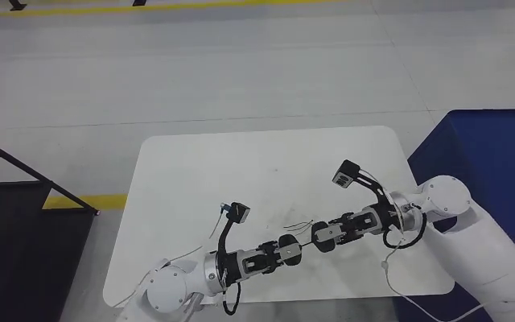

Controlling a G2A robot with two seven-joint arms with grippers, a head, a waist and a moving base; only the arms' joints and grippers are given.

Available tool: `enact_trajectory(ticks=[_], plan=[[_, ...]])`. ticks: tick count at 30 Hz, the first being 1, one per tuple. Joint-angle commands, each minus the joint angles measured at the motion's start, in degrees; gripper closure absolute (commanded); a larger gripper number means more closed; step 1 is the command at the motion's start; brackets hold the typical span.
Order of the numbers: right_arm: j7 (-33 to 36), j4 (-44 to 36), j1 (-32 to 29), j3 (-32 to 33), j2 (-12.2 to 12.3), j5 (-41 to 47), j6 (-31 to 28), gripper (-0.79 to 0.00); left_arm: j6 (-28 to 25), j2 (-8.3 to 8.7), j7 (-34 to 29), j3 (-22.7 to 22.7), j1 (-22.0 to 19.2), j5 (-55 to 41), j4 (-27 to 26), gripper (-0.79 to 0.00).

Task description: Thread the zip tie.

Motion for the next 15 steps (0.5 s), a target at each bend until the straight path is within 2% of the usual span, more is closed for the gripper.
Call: enact_trajectory(ticks=[1, 4, 5, 11, 13, 15], plan=[[-0.3, -0.2, -0.1, -0.2, -0.1, -0.3, -0.1, -0.262, 0.0, -0.01, 0.2, 0.3, -0.1, -0.2, 0.0, 0.0], [-0.3, -0.5, -0.3, -0.3, -0.2, -0.5, -0.2, -0.246, 0.1, 0.0, 0.5, 0.6, -0.2, 0.1, -0.2, 0.0], [-0.3, -0.5, -0.4, -0.2, -0.2, -0.5, -0.2, -0.206, 0.1, 0.02, 0.5, 0.8, -0.2, 0.3, -0.2, 0.0], [-0.9, -1.5, -1.6, 0.0, -0.2, -2.0, -0.7, -0.151, 0.0, 0.07, 1.1, 1.2, -0.3, 0.5, 0.2, 0.0], [-0.9, -1.9, -1.9, 0.0, -0.2, -2.3, -0.7, -0.077, -0.1, 0.1, 1.2, 1.3, -0.3, 0.8, 0.3, 0.0], [-1.0, -2.2, -2.3, 0.2, -0.2, -2.5, -0.6, -0.068, -0.1, 0.13, 1.3, 1.4, -0.3, 0.8, 0.3, 0.0]])
